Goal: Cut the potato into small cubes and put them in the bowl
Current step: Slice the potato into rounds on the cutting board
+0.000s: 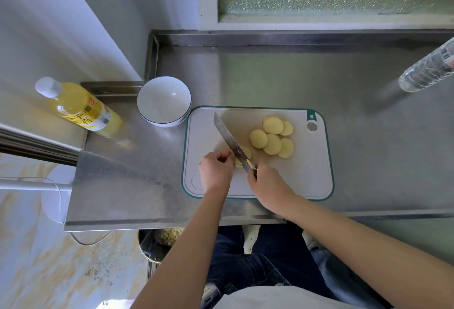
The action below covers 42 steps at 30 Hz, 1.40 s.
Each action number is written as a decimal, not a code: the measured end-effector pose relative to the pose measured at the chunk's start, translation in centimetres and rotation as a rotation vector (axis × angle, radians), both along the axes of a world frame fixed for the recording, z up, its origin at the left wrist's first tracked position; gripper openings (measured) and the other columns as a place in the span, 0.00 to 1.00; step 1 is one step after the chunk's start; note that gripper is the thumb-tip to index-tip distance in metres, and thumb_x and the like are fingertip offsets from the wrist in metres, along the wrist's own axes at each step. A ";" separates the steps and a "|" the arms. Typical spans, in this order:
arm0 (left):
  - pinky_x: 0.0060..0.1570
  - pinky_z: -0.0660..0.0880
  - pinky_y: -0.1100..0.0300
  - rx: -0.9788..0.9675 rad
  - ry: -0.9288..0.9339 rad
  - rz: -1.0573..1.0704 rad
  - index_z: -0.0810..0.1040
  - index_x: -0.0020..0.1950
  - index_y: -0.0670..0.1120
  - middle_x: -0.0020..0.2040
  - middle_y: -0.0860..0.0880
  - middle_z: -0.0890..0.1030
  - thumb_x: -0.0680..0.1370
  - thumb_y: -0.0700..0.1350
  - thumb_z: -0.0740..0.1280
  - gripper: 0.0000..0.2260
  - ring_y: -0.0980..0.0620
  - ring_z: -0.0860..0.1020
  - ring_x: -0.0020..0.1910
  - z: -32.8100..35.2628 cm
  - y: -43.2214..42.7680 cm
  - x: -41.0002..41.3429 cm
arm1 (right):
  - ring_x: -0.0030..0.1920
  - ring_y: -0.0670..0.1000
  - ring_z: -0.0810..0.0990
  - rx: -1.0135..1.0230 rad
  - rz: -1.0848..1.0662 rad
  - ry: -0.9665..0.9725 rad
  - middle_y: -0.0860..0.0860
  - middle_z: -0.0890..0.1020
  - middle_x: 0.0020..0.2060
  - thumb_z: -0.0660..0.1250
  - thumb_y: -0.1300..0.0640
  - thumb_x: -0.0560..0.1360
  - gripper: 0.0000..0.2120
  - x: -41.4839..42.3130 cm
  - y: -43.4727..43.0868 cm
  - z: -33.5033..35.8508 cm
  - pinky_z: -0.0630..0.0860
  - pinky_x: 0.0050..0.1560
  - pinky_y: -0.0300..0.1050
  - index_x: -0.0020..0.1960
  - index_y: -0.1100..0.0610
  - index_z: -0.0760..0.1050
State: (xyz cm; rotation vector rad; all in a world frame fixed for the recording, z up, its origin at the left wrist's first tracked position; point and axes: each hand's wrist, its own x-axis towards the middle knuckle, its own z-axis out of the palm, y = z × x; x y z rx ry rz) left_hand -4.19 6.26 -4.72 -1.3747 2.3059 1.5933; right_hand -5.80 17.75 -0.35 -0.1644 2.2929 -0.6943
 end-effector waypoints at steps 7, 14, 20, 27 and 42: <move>0.45 0.77 0.59 -0.032 0.034 -0.025 0.83 0.47 0.45 0.42 0.50 0.82 0.74 0.42 0.69 0.05 0.51 0.79 0.42 -0.1 0.1 0.3 | 0.30 0.46 0.68 -0.047 -0.028 0.008 0.49 0.70 0.32 0.55 0.57 0.80 0.07 -0.2 0.2 -0.2 0.61 0.28 0.39 0.44 0.58 0.65; 0.46 0.78 0.56 -0.028 0.123 -0.066 0.82 0.45 0.44 0.39 0.49 0.81 0.73 0.40 0.69 0.02 0.50 0.79 0.40 -0.5 -0.3 0.9 | 0.31 0.50 0.69 -0.099 -0.086 0.024 0.54 0.73 0.34 0.55 0.56 0.79 0.08 -0.1 1.1 0.4 0.64 0.30 0.42 0.46 0.60 0.68; 0.38 0.72 0.68 -0.100 0.238 -0.286 0.80 0.49 0.46 0.42 0.50 0.77 0.70 0.35 0.70 0.10 0.57 0.74 0.34 -0.6 -1.6 1.2 | 0.29 0.48 0.68 -0.169 -0.123 0.068 0.52 0.72 0.32 0.56 0.57 0.79 0.07 -0.8 2.9 1.3 0.62 0.27 0.35 0.45 0.55 0.69; 0.56 0.70 0.56 -0.428 0.283 -1.023 0.79 0.57 0.48 0.57 0.48 0.77 0.65 0.32 0.70 0.22 0.47 0.73 0.55 0.2 -3.8 -1.4 | 0.33 0.53 0.70 -0.152 -0.184 0.073 0.54 0.73 0.34 0.56 0.55 0.79 0.10 -2.0 3.9 1.7 0.64 0.32 0.45 0.44 0.60 0.69; 0.55 0.71 0.56 -0.462 0.079 -1.133 0.77 0.59 0.51 0.57 0.49 0.75 0.70 0.45 0.73 0.18 0.48 0.71 0.56 0.9 -3.4 -2.8 | 0.30 0.51 0.65 -0.141 -0.192 0.048 0.51 0.68 0.29 0.55 0.55 0.79 0.13 -1.7 4.5 1.4 0.60 0.31 0.45 0.36 0.55 0.62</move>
